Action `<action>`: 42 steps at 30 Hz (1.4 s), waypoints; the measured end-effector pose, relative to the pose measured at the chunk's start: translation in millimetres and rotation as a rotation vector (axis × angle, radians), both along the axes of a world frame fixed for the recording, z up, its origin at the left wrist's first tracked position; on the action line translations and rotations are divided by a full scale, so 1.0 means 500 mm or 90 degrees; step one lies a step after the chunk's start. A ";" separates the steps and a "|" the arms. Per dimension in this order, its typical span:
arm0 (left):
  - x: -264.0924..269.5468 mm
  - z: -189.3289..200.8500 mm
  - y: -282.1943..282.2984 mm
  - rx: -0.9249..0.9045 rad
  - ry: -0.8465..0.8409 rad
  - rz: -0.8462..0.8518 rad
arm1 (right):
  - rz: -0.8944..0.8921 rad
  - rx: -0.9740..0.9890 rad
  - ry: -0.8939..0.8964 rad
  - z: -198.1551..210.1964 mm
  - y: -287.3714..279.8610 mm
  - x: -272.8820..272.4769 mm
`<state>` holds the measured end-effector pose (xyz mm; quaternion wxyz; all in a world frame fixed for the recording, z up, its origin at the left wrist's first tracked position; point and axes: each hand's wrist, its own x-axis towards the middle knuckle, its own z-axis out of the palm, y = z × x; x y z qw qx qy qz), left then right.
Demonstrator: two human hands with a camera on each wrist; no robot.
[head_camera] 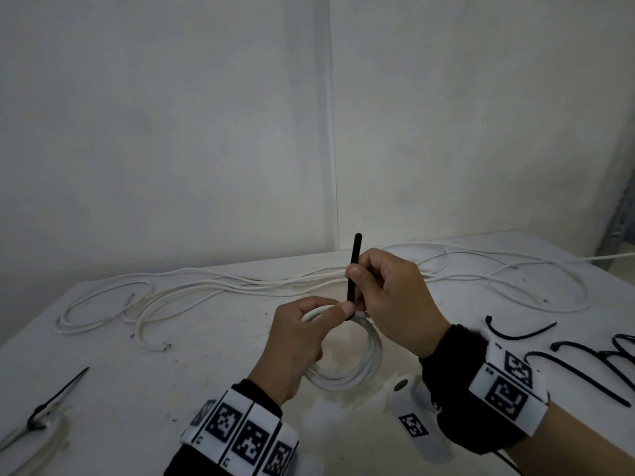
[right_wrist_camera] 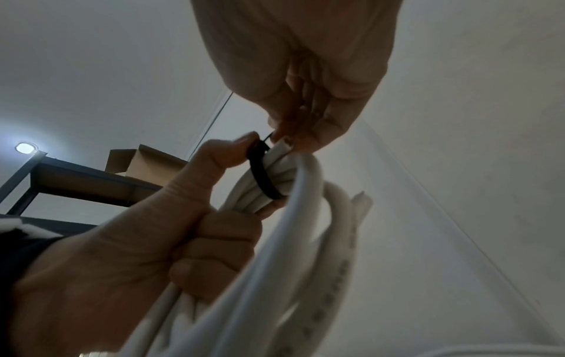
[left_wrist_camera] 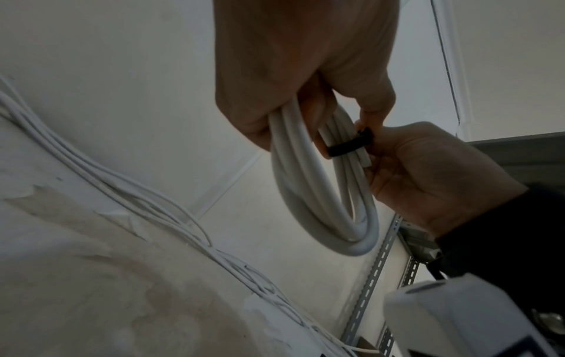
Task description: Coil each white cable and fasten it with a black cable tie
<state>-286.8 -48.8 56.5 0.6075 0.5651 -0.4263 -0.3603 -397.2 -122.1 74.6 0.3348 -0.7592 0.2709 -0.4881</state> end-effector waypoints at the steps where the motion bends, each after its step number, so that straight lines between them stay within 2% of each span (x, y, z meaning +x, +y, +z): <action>1: 0.001 0.001 0.000 -0.002 -0.001 0.000 | 0.001 0.006 -0.009 0.001 -0.002 0.003; 5: 0.006 0.012 -0.003 -0.019 -0.019 -0.001 | 0.004 0.038 -0.038 0.007 -0.010 0.009; 10: 0.014 0.011 0.000 -0.010 -0.053 0.001 | -0.003 0.067 -0.017 0.002 -0.010 0.019; 14: 0.025 0.000 0.002 0.024 -0.015 0.023 | 0.087 0.130 0.037 0.013 -0.019 0.028; 17: 0.038 -0.001 -0.005 0.028 0.015 0.046 | 0.121 0.126 0.081 0.012 -0.030 0.033; 23: 0.074 0.008 -0.010 0.013 0.036 0.060 | 0.224 0.185 0.181 -0.032 -0.009 0.050; 28: 0.102 -0.005 0.001 0.035 0.067 0.045 | 0.217 0.248 0.126 -0.042 -0.005 0.075; 34: 0.158 -0.016 0.039 0.058 -0.065 0.023 | 0.193 0.340 0.040 -0.062 -0.009 0.109; 38: 0.191 -0.034 0.055 0.046 -0.137 0.079 | 0.211 0.363 0.033 -0.078 0.004 0.142; 42: 0.226 -0.043 0.078 0.033 -0.124 0.138 | 0.214 0.340 0.041 -0.084 0.022 0.174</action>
